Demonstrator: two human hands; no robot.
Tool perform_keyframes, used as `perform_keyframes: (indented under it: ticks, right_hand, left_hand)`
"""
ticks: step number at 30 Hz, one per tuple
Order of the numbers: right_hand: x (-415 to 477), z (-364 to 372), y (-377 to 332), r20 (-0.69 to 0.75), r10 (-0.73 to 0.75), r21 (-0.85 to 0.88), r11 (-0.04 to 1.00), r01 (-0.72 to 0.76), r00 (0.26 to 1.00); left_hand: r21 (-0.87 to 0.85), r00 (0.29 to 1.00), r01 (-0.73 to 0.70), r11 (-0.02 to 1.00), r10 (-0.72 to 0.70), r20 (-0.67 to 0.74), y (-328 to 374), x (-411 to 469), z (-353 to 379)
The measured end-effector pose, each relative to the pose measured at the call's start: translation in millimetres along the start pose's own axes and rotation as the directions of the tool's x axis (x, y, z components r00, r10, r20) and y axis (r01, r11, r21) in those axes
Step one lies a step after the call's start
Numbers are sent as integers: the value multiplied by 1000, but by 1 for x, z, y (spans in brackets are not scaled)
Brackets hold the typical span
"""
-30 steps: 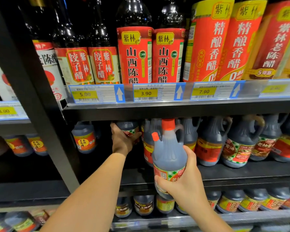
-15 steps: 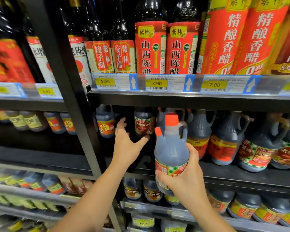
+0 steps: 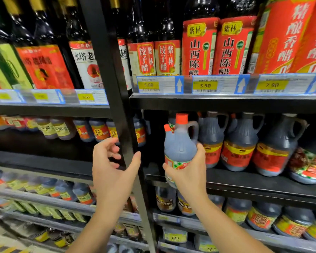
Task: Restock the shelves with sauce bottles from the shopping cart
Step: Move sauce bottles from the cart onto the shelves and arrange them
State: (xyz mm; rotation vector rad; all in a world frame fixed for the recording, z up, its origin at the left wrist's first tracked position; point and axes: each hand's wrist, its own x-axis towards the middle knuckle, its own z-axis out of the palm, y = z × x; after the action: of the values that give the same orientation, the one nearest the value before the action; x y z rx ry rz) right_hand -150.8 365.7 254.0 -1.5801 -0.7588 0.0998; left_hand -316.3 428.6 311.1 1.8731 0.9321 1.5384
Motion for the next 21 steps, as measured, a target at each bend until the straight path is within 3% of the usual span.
perform_keyframes:
  ticks: [3,6,10,14,21]
  right_hand:
    - [15,23,6,-100,23,-65,997,-29,995]
    - [31,38,9,-179,33,-91,995,-50,983]
    - [43,53,12,-254,55,-147,985,-95,966]
    - [43,65,9,-327,17,-340,931,-134,945]
    - [47,70,3,-352,-8,-539,819,-195,936]
  left_hand:
    - [-33,991,74,997,-70,110,-8,17,7]
    - [-70,971,58,996,-39,237,-16,25,16]
    - [-138,956,74,988,-30,293,-23,28,18]
    - [-169,942,53,984,6,335,-30,29,14]
    - [-209,917,50,977,38,397,-35,32,10]
